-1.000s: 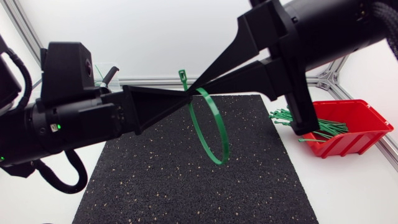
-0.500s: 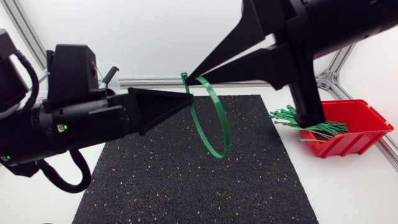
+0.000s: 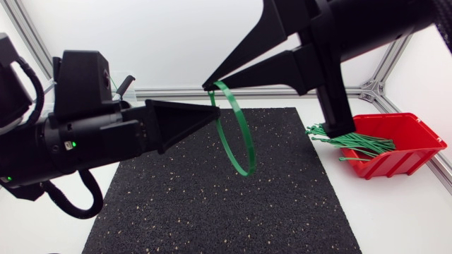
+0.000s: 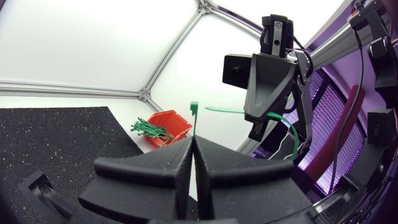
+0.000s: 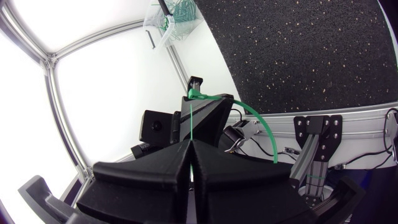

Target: Take a green cable tie from the red box, thread the tail through the head to close it, then place it in the transparent bin on the left.

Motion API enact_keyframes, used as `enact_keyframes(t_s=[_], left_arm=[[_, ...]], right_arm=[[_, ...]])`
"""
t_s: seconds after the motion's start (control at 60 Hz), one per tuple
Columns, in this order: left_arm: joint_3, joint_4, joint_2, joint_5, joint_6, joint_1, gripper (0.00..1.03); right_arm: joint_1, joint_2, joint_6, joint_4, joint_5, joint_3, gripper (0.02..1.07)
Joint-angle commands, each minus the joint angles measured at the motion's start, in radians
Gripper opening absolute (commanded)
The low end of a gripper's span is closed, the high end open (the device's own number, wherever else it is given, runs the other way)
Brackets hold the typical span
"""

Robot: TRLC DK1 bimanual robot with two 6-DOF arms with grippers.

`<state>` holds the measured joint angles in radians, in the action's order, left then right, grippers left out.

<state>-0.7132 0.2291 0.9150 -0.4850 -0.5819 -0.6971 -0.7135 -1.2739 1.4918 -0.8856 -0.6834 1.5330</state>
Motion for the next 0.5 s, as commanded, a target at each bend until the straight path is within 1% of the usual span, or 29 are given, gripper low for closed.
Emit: enact_keyframes(t_s=[0.0,0.483], left_arm=[[-0.012,0.012,-0.018,-0.007,-0.003,-0.008,0.03],[-0.012,0.007,-0.031,-0.01,-0.003,-0.004,0.03]], right_arm=[[0.0,-0.018,-0.004,0.01,0.001,0.027,0.08],[0.009,-0.01,-0.002,0.01,0.005,0.021,0.08]])
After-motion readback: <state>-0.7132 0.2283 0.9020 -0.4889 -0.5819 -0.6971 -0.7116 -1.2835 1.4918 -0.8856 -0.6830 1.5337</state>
